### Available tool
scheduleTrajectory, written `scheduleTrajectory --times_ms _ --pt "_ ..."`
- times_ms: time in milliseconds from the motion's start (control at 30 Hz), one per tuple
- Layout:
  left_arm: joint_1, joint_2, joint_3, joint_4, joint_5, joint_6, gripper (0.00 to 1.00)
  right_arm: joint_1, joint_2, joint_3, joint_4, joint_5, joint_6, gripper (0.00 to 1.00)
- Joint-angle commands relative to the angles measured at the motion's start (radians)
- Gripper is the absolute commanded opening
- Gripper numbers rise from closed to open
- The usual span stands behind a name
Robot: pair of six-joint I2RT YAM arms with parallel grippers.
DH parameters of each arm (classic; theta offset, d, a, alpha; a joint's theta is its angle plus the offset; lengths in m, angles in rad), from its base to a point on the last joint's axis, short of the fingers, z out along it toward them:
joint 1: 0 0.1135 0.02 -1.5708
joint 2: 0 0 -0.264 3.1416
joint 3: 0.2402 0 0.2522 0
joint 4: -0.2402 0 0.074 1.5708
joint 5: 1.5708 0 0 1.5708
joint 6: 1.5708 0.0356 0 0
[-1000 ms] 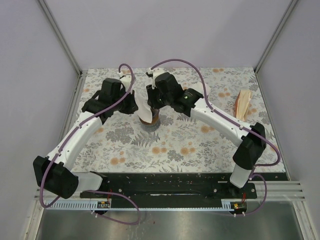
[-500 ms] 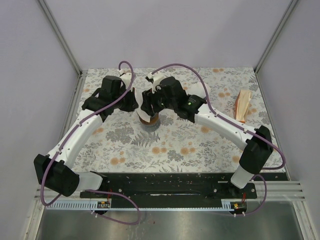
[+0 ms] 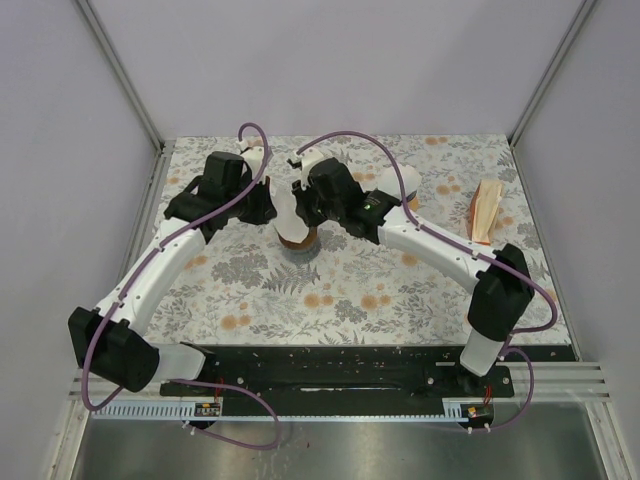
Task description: Place the coffee filter in the dripper
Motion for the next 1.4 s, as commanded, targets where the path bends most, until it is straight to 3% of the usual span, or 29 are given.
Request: scheduleTrajectory --times_ms 0,167,533,667,933,1367 --pt "-0.002 0.016 0.042 0.002 0.007 0.019 0.0 0.005 -0.012 0.067 -0.019 0.119 -0.012 0.13" --pt "-0.001 0.04 0.071 -0.027 -0.007 0.059 0.0 0.004 0.02 0.131 -0.113 0.146 -0.006 0.0" --pt "0.007 0.086 0.128 -0.062 -0.049 0.127 0.0 -0.068 0.201 0.407 -0.408 -0.014 0.083 0.0" --pt "0.01 0.085 0.131 -0.068 -0.042 0.14 0.0 -0.087 0.208 0.424 -0.443 -0.078 0.106 0.0" --pt "0.012 0.121 0.132 -0.076 -0.036 0.159 0.12 -0.095 0.29 0.498 -0.49 -0.137 0.114 0.0" --pt "0.018 0.195 0.157 -0.055 -0.052 0.159 0.19 -0.093 0.328 0.522 -0.523 -0.071 0.079 0.0"
